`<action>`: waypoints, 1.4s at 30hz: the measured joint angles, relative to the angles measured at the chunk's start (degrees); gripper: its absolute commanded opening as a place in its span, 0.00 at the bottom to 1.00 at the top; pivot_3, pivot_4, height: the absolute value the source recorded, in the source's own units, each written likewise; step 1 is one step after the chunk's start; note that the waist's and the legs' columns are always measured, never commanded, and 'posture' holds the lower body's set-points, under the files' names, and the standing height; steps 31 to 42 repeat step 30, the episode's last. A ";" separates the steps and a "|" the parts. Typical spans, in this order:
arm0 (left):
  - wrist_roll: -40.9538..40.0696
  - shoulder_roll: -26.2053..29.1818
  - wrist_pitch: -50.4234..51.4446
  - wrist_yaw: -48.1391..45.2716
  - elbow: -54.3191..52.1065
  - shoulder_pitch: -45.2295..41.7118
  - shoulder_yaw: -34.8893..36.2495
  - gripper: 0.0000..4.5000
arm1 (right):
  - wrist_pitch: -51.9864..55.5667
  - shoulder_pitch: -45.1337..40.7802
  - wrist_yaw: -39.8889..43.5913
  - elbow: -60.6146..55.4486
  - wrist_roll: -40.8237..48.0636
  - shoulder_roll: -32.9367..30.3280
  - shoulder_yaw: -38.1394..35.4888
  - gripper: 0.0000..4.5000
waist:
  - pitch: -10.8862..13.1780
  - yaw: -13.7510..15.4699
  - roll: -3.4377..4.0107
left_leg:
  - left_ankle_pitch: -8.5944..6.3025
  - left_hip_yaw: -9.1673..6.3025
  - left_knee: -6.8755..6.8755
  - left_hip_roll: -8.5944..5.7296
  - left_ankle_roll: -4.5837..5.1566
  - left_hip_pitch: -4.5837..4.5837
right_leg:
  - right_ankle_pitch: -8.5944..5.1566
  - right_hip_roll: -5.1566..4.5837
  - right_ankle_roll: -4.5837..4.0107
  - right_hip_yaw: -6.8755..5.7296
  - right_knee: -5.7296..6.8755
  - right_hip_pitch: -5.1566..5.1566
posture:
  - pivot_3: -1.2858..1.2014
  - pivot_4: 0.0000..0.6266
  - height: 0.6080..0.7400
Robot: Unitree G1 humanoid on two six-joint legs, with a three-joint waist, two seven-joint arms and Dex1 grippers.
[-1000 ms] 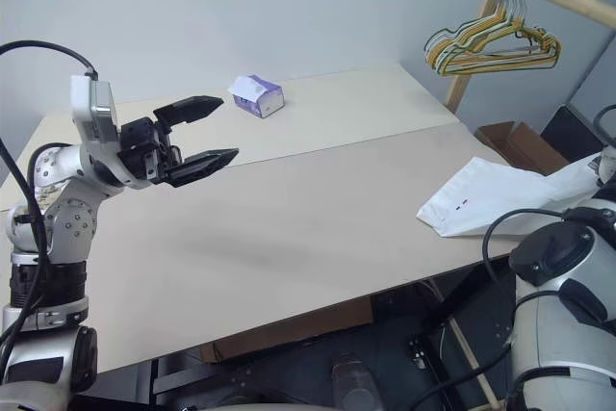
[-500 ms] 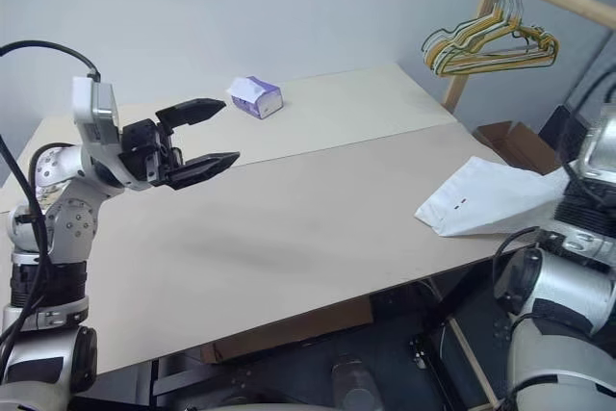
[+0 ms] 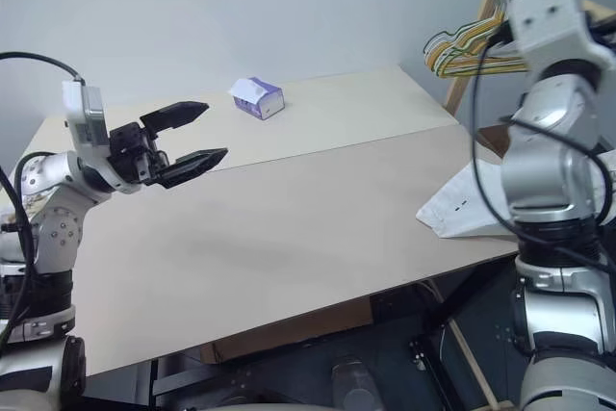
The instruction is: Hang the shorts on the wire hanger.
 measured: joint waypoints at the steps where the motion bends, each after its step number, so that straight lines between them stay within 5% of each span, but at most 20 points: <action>1: 0.30 0.27 0.29 0.71 -0.31 0.76 0.07 1.00 | -1.27 1.02 2.32 -0.69 0.46 0.73 1.23 0.99 | 0.03 0.28 -0.05 | 0.00 0.01 0.00 0.00 0.00 -0.01 | 0.00 -0.01 0.00 0.00 -0.01 -0.01 | 0.49 0.00 1.00; 17: 1.27 0.14 0.79 8.17 -7.40 15.88 1.49 1.00 | -13.52 12.95 30.93 -4.87 8.22 3.27 8.97 0.99 | 0.23 9.36 -0.45 | -0.04 0.49 -0.02 0.02 0.04 -0.11 | 0.27 -0.02 -0.48 -0.26 -0.23 -0.06 | 0.54 0.00 1.00; 42: 3.23 -0.17 0.78 9.87 -8.52 17.87 1.03 1.00 | -15.59 15.72 35.57 -6.42 5.86 5.00 12.30 0.99 | 0.25 11.64 -0.57 | -0.04 0.54 -0.02 0.03 0.04 -0.15 | 0.30 -0.01 -0.53 -0.33 -0.31 -0.06 | 0.54 0.00 1.00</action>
